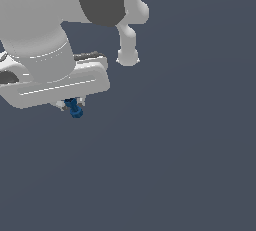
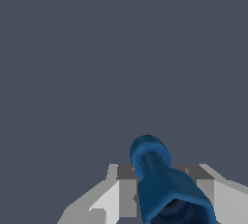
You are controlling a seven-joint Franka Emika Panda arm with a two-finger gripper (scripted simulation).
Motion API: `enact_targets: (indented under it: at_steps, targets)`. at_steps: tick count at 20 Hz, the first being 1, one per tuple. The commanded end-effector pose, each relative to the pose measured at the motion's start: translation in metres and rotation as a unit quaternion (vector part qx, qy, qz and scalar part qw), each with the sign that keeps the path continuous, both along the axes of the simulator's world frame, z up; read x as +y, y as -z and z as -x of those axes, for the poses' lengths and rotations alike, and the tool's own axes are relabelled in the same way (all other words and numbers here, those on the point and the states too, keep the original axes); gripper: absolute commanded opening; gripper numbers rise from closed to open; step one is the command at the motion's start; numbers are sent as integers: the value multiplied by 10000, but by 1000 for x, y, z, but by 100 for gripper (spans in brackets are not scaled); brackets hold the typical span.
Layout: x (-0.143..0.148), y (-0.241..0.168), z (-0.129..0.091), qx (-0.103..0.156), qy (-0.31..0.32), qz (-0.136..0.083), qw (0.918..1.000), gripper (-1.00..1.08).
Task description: Pick up the object and move it to a goal position.
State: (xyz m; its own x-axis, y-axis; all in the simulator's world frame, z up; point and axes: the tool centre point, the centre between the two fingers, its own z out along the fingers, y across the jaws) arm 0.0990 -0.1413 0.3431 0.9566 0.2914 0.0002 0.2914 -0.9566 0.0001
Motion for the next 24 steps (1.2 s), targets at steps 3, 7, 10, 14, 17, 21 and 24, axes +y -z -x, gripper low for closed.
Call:
enact_targets:
  at_steps: [3, 7, 10, 14, 17, 21, 24]
  targets:
    - [-3, -16, -8, 1, 0, 0, 10000, -100]
    - [-5, -26, -13, 1, 0, 0, 10000, -100]
    - [-7, -32, -16, 1, 0, 0, 10000, -100]
    - [-8, -36, -19, 1, 0, 0, 10000, -100]
    - [-8, -38, -20, 1, 0, 0, 10000, -100]
    - [-8, -40, -21, 1, 0, 0, 10000, -100]
    - [-8, -40, -21, 1, 0, 0, 10000, -100]
